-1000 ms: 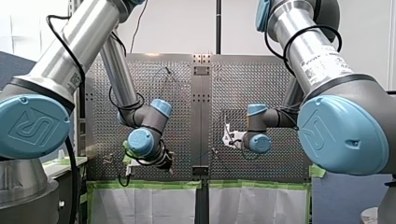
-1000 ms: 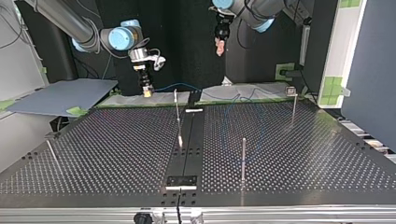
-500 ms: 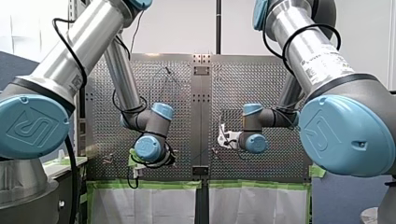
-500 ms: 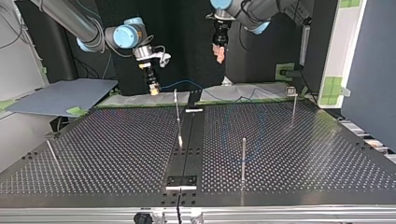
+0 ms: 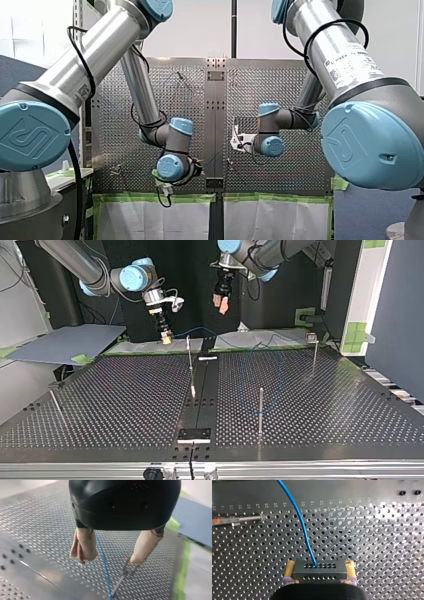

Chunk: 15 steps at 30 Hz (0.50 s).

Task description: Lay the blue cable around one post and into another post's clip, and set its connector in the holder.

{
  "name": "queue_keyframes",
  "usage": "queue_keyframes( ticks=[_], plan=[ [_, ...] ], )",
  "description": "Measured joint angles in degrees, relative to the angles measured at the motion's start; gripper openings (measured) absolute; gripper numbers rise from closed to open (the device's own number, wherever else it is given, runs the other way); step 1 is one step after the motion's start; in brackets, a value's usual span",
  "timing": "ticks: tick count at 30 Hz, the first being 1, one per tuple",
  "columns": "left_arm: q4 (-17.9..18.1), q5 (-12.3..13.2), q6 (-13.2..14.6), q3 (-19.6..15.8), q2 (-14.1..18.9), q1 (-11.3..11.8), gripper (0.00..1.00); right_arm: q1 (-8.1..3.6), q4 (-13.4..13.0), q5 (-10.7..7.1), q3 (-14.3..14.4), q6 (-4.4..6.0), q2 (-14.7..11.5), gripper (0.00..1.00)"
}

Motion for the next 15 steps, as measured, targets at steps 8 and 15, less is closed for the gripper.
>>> queue_keyframes(
  ticks=[8,15],
  plan=[
    [4.5,-0.9,-4.5,2.0,-0.1,-0.9,1.0,0.88,0.0,-0.17,0.0,0.0,0.0,0.0],
    [8.7,-0.9,-8.7,3.5,-0.2,-1.7,1.0,1.35,-0.1,-0.22,0.0,0.0,-0.1,0.0]
  ],
)
